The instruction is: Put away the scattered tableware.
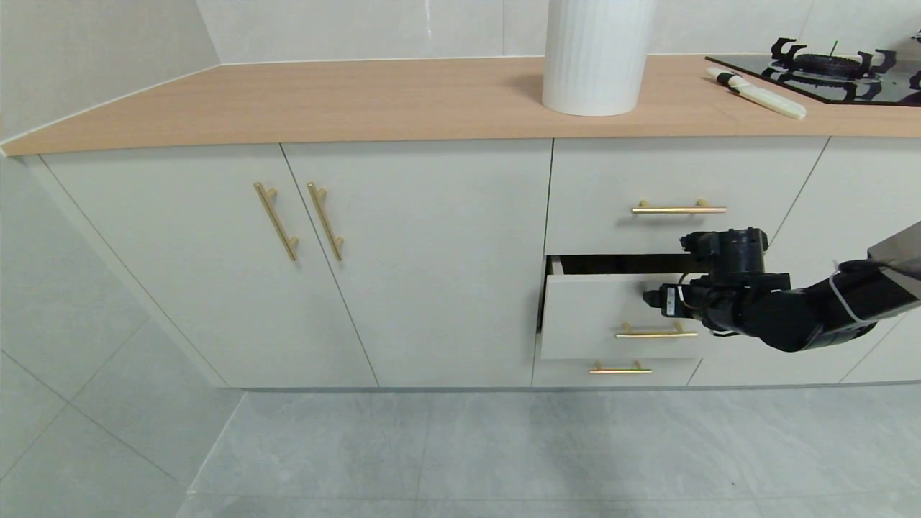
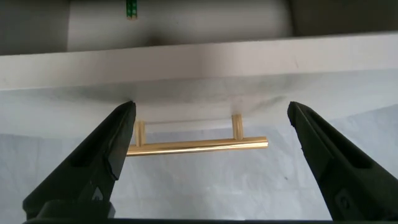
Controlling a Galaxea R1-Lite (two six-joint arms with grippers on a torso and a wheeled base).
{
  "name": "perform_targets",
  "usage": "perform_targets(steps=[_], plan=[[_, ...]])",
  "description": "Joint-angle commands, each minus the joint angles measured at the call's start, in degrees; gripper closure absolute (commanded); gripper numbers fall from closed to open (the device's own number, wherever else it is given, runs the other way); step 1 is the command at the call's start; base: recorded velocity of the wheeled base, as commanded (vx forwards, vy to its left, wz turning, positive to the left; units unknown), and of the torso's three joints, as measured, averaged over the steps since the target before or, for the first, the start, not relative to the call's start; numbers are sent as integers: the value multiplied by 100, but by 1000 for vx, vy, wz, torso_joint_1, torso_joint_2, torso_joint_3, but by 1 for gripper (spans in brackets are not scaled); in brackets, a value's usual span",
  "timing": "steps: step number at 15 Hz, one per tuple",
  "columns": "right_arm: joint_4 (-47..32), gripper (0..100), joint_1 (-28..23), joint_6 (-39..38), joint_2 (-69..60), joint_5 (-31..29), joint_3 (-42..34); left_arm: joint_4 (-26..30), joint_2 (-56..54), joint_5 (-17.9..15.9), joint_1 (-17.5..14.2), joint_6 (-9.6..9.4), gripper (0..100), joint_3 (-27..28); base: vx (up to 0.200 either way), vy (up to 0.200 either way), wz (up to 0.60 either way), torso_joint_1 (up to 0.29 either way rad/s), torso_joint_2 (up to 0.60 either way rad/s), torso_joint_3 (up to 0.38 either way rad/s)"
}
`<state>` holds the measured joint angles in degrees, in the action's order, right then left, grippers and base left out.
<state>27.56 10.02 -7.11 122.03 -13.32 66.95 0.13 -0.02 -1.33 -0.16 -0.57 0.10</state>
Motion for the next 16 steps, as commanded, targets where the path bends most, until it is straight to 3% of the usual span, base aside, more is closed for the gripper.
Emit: perform_targets(steps=[1,6,16], plan=[[100,0,-26,-98,199,-30,55,-5,2,1,-2,5,0,-1,0,0,0,0,0,0],[874,0,-79,-239,462,-56,143,-5,2,1,-2,5,0,-1,0,0,0,0,0,0],[988,0,-44,-1038,981,-513,951,4,2,1,-2,-4,0,-1,0,0,0,0,0,0]])
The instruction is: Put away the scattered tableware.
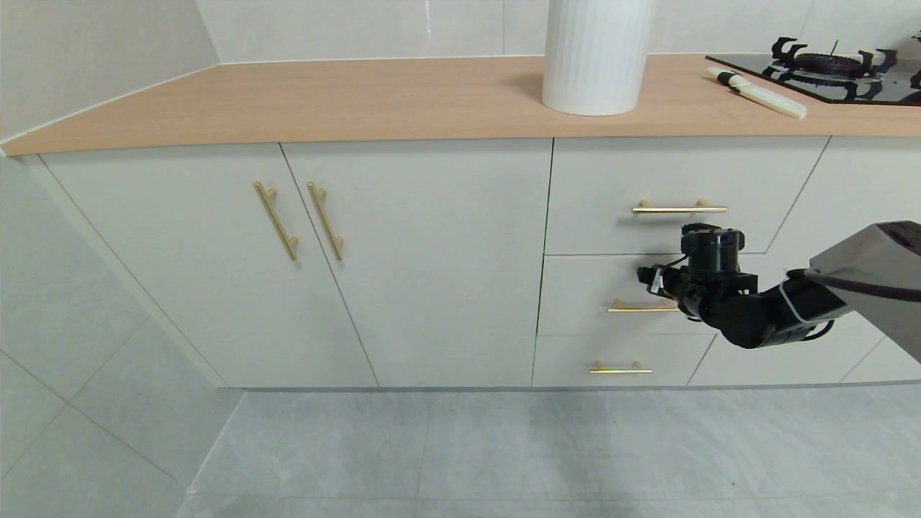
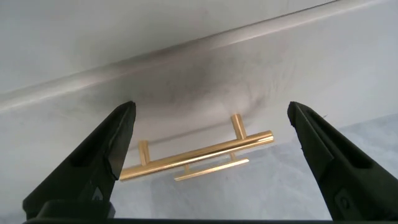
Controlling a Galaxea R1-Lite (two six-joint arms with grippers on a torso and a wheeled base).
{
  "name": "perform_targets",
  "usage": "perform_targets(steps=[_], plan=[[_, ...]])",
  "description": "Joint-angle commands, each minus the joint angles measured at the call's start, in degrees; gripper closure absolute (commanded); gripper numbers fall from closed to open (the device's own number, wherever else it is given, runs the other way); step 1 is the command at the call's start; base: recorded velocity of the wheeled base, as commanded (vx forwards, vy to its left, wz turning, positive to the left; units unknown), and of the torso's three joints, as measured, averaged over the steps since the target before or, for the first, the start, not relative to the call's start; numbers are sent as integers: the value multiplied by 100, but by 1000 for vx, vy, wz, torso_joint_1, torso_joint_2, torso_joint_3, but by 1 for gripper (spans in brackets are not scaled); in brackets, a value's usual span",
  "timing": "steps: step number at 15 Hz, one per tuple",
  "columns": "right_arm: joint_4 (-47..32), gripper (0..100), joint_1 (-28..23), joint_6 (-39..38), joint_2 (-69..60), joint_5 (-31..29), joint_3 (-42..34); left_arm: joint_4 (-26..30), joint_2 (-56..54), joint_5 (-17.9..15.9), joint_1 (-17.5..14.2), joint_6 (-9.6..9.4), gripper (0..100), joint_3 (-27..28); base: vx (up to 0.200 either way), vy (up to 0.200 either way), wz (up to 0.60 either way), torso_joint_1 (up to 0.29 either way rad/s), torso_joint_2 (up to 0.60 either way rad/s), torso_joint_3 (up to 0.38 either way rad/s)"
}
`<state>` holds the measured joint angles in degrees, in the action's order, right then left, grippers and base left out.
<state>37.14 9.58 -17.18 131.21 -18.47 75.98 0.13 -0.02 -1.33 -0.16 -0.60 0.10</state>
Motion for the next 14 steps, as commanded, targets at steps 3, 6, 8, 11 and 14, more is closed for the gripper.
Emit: perform_targets(steps=[3,6,8,11,14], plan=[[74,0,17,-146,195,-87,277,-5,2,1,-2,-2,0,-1,0,0,0,0,0,0],[74,0,9,-181,116,-96,259,4,2,1,-2,-2,0,-1,0,0,0,0,0,0],[-5,0,9,-172,-254,-96,-57,4,2,1,-2,-2,0,-1,0,0,0,0,0,0],[-14,0,26,-163,-1387,-60,-1191,-5,2,1,-2,-2,0,-1,0,0,0,0,0,0],[-14,0,202,-102,-3629,-183,-2870,-5,2,1,-2,7,0,-1,0,0,0,0,0,0]])
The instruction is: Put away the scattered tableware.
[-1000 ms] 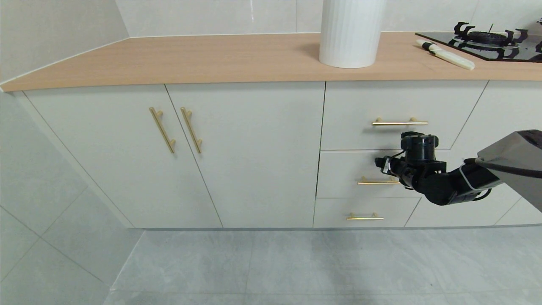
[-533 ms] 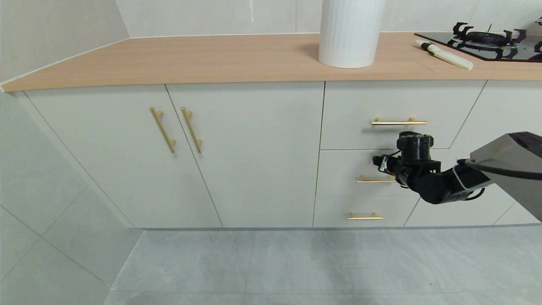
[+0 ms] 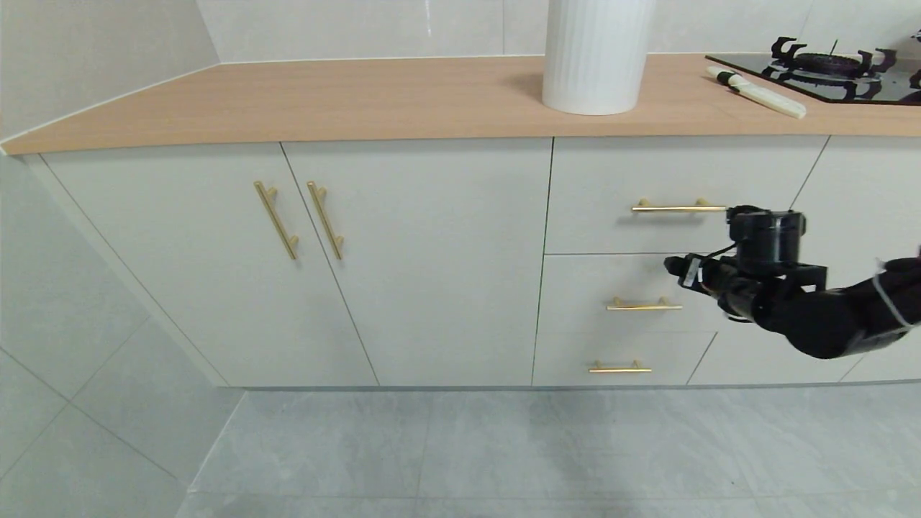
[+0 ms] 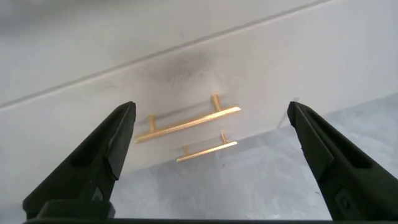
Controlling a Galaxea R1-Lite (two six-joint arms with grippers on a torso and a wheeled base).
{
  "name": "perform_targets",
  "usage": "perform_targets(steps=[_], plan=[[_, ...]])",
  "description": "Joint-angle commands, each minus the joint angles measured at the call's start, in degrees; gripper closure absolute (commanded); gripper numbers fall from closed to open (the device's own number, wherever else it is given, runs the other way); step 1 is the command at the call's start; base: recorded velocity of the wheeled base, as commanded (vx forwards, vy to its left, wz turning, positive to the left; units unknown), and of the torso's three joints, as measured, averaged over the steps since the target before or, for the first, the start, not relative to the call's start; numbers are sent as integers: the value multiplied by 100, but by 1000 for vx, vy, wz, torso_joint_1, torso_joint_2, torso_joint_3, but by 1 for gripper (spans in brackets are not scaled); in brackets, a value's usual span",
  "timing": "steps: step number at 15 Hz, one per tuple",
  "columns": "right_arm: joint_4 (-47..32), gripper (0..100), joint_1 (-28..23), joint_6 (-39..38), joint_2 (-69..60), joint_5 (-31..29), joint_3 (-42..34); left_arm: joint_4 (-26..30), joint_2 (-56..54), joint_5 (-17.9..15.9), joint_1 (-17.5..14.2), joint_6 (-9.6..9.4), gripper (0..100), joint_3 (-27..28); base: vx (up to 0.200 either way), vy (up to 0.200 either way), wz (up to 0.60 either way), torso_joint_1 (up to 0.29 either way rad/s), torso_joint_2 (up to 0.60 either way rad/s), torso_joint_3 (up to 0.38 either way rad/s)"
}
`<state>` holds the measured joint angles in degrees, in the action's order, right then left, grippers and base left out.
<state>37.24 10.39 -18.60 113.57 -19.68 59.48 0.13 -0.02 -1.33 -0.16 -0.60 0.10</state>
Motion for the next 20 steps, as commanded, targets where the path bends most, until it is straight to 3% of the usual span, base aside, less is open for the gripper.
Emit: perform_targets(steps=[1,5,8,11,13,17,20], plan=[[-24,0,183,173,-2418,-115,-1527,-5,2,1,-2,-2,0,-1,0,0,0,0,0,0],[-305,0,192,1561,-5486,-643,-2801,-5,2,1,-2,-2,0,-1,0,0,0,0,0,0],[-1773,0,157,2177,-7402,-942,-2880,4,2,1,-2,7,0,-1,0,0,0,0,0,0],[-2819,0,-371,2686,-8992,-959,-2880,4,2,1,-2,7,0,-1,0,0,0,0,0,0],[-3144,0,-880,2774,-10091,-845,-2995,4,2,1,-2,-2,0,-1,0,0,0,0,0,0],[-3777,0,-1021,2774,-11339,87,-3460,-5,2,1,-2,-2,0,-10,0,0,0,0,0,0],[-3452,0,-1030,2519,-11357,473,-4559,-5,2,1,-2,-2,0,-1,0,0,0,0,0,0]])
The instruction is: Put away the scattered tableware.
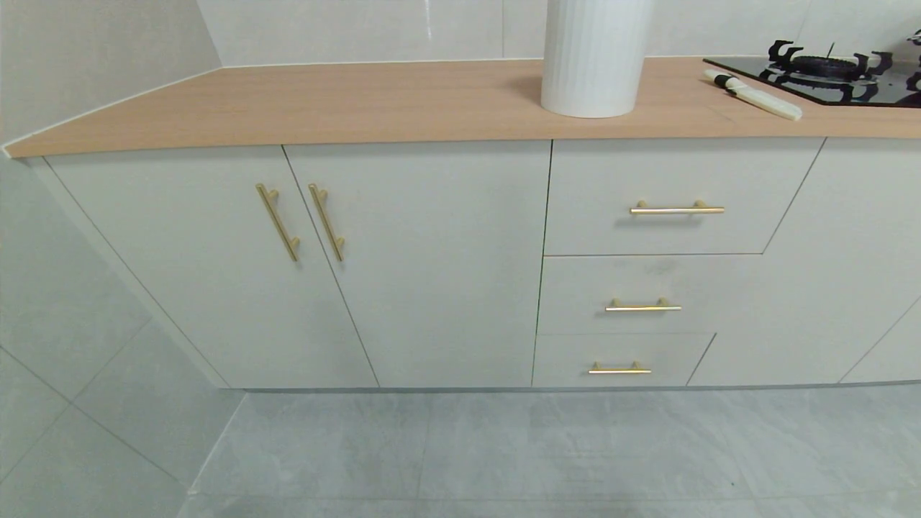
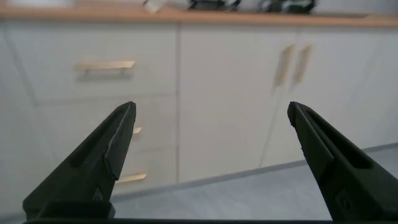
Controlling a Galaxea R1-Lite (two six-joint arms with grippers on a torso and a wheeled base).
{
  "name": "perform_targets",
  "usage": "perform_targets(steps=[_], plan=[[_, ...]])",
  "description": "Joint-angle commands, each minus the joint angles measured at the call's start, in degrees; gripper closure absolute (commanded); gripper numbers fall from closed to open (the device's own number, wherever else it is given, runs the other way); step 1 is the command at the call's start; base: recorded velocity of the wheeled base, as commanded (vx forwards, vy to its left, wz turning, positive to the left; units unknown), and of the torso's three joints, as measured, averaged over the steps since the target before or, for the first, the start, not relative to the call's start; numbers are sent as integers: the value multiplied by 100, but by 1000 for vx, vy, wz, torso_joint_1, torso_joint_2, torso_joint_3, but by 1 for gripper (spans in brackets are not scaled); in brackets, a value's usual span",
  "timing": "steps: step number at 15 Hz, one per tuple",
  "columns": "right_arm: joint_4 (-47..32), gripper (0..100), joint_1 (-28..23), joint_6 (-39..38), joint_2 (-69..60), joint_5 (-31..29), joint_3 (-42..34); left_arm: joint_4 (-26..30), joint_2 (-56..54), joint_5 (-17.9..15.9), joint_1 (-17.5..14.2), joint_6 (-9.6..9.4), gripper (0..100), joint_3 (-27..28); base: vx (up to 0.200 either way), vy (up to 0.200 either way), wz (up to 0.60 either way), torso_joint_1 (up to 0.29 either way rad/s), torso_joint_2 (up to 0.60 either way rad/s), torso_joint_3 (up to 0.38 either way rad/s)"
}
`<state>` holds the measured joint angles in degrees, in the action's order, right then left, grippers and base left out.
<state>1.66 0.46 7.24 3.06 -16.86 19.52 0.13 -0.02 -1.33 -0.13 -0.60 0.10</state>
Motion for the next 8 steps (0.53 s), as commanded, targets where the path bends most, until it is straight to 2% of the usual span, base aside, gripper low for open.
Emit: perform_targets(steps=[1,2,4,8], plan=[[203,0,-38,-91,-306,438,-862,-5,2,1,-4,-2,0,-1,0,0,0,0,0,0],[449,0,-38,-153,-306,860,-1363,4,2,1,-4,-2,0,-1,0,0,0,0,0,0],[739,0,-38,-179,-306,1282,-1952,4,2,1,-4,-2,0,-1,0,0,0,0,0,0],[-219,0,-38,-460,-306,1528,-1952,4,2,1,-4,-2,0,-1,0,0,0,0,0,0]])
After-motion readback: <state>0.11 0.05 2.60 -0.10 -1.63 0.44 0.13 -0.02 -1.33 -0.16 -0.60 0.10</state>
